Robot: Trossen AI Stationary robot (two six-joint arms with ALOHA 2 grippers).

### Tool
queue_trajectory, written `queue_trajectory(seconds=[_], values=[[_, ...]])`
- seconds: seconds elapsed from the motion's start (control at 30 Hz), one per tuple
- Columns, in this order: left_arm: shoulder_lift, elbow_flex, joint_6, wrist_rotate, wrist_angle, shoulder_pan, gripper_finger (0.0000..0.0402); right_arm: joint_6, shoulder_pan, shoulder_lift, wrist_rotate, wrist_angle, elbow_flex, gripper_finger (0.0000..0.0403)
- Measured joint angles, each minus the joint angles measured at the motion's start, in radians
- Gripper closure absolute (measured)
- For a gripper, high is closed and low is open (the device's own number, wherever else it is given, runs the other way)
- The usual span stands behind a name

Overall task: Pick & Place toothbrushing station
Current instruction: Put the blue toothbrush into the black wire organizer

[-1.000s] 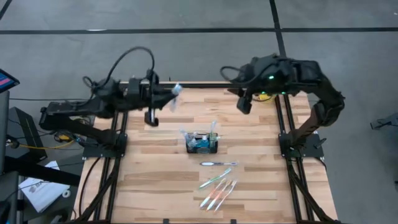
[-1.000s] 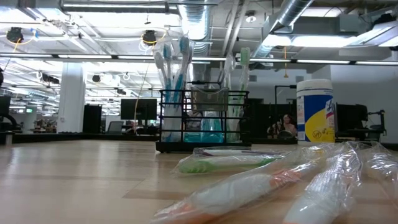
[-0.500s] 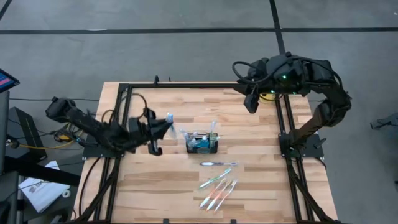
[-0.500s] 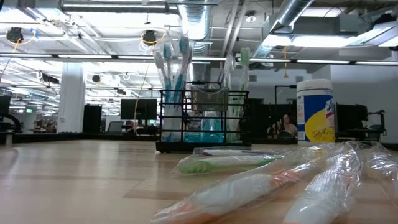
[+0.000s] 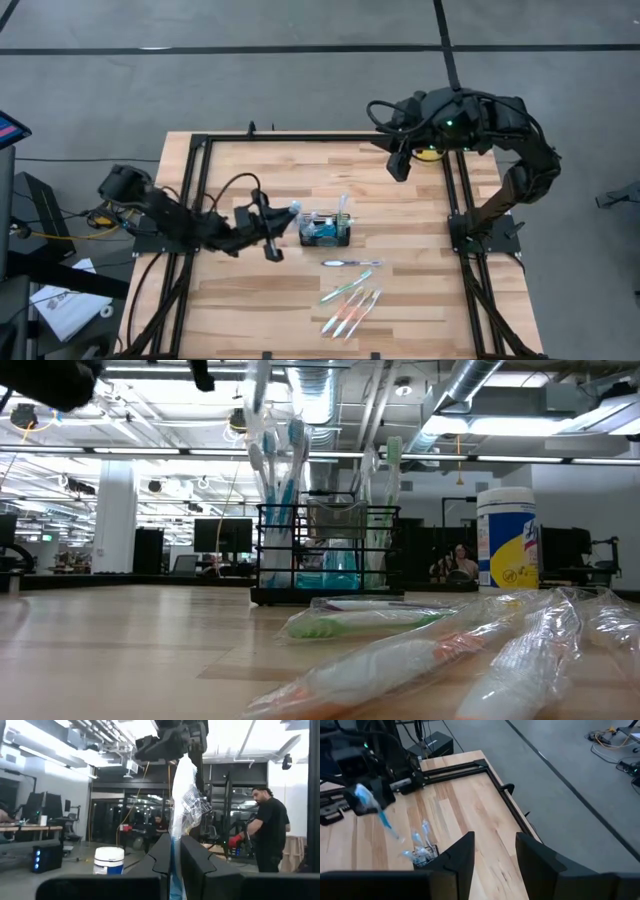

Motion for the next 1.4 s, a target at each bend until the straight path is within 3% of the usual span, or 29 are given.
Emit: queue_trajectory(seconds=[0.23, 0.8, 1.27, 1.4], values=[[0.131, 0.003, -0.014, 0.038, 0.031, 0.045, 0.0391, -0.051, 0.0, -0.002, -0.002, 0.0, 0.0, 0.027], [0.285, 0.004, -0.043, 0.066, 0.033, 0.047, 0.0391, -0.113, 0.031, 0.001, -0.003, 0.02, 0.0, 0.0275], [0.325, 0.0, -0.054, 0.154, 0.034, 0.113, 0.0391, -0.114, 0.095, 0.001, -0.002, 0.074, 0.0, 0.0279], [0.269, 0.002, -0.033, 0.212, 0.034, 0.134, 0.0391, -0.113, 0.094, 0.001, -0.002, 0.073, 0.0, 0.028]])
